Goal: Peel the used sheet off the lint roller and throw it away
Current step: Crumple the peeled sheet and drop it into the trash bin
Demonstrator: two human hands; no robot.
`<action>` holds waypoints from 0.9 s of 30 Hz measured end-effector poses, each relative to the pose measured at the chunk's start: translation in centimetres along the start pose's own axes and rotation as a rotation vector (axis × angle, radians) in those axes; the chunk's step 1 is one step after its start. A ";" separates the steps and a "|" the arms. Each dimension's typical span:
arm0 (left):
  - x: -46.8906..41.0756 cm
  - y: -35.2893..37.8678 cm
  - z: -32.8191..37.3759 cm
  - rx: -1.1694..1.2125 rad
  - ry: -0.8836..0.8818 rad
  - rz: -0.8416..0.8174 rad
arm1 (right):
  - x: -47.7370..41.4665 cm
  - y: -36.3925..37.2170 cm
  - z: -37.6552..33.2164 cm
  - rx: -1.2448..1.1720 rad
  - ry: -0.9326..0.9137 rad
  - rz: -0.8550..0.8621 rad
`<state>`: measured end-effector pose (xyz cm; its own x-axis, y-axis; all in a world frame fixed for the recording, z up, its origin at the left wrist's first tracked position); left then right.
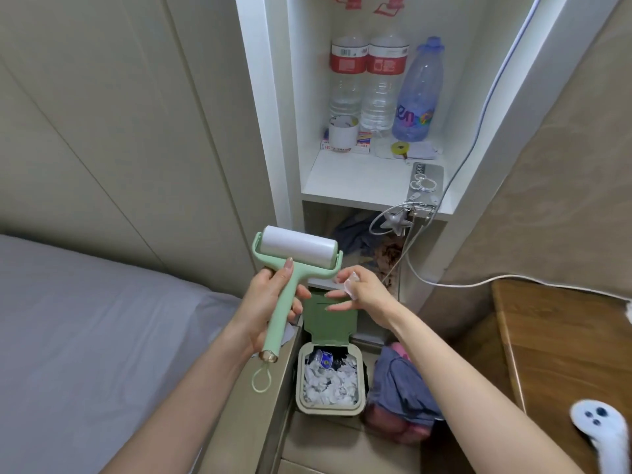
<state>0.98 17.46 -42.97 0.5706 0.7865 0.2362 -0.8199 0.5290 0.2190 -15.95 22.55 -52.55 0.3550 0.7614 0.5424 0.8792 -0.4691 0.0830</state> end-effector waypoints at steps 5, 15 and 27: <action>-0.3 -0.5 -1.9 0.003 -0.043 0.018 | -2.4 -1.3 4.1 0.129 0.117 0.121; -0.6 -1.9 -5.8 -0.066 -0.159 0.052 | -4.7 -1.3 8.4 0.072 0.366 0.158; -0.6 -3.6 -9.8 -0.147 -0.353 -0.036 | -5.9 -3.7 12.5 -0.129 0.533 0.398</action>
<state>3.07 18.19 -53.16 0.5591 0.6220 0.5482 -0.7825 0.6145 0.1008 -17.31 25.33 -66.51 0.4096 0.2107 0.8876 0.6571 -0.7431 -0.1268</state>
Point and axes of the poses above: each hand's wrist, its own x-axis away from the middle knuckle, its own y-axis out of the palm, z = x × y, the point moved 3 cm from there along -x, towards the middle knuckle, and after that the axes turned 10 degrees about y, right-handed, at the moved point
